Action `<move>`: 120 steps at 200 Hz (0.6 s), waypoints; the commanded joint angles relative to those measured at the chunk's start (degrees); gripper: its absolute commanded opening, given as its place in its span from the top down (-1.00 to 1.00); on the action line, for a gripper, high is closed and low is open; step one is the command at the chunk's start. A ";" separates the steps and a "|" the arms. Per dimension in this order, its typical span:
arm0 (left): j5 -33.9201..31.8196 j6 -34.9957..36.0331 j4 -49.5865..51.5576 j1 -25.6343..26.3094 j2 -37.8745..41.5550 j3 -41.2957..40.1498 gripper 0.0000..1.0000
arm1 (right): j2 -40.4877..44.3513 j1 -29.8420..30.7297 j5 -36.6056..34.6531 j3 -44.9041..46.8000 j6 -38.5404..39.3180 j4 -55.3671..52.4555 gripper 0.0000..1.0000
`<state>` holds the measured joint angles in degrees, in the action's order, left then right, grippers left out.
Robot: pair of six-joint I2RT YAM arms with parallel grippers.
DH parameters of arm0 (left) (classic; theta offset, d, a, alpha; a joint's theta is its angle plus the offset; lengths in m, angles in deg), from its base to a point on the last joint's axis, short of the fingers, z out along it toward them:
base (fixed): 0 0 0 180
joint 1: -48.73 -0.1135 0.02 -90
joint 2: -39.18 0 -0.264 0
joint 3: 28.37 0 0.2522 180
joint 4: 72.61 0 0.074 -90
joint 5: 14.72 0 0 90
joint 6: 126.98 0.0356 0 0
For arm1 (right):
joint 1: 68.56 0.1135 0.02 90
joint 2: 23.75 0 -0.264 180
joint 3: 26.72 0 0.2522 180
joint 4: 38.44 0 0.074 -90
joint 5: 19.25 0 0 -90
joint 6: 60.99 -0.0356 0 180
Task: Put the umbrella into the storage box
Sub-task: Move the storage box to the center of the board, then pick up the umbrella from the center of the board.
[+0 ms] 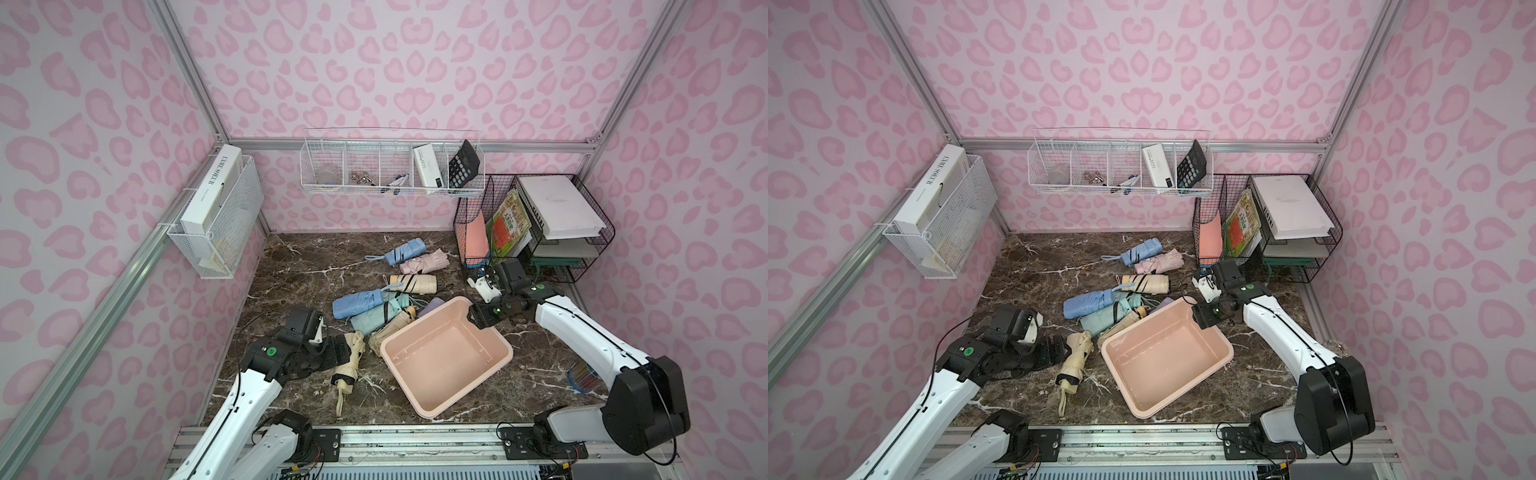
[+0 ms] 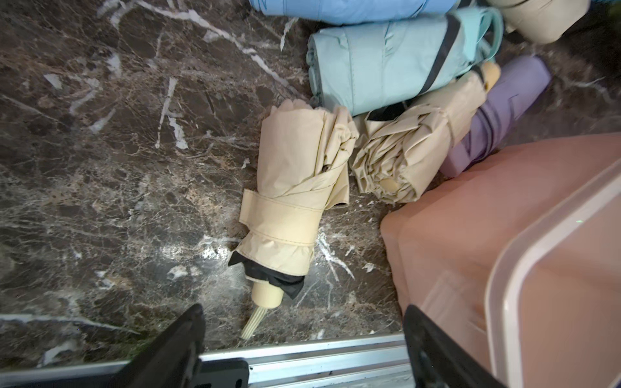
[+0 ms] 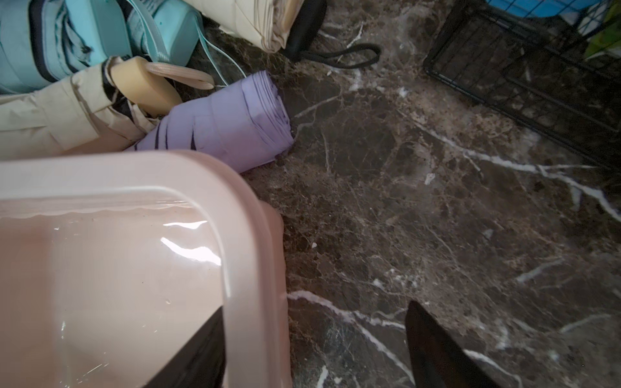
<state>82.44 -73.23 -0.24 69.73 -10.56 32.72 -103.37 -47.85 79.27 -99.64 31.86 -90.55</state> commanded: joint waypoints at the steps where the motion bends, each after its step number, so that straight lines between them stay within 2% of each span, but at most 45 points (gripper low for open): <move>1: -4.87 -0.76 2.08 3.01 -3.47 0.73 -0.88 | 0.03 -1.28 -4.53 -0.02 -2.25 1.66 -0.39; 25: -6.98 -0.44 1.94 5.82 -8.50 1.82 -0.94 | 0.25 -2.50 -4.82 0.01 -2.61 2.69 -0.34; 54: -7.75 1.51 -0.53 6.45 -14.33 2.17 -0.97 | 0.40 -2.60 -4.79 0.32 -2.50 2.81 -0.34; 98: -6.38 4.26 -5.77 6.43 -22.59 1.87 -0.96 | 5.85 -2.53 3.06 0.85 -3.74 7.46 -0.55; 120: -6.09 6.29 -7.16 6.47 -26.28 1.89 -0.86 | 9.39 -2.44 5.61 2.97 -7.59 12.71 -0.59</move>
<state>75.97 -69.83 -5.09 76.20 -34.07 34.52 -96.61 -50.41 80.40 -98.22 28.40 -84.03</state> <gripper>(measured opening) 0.956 0.791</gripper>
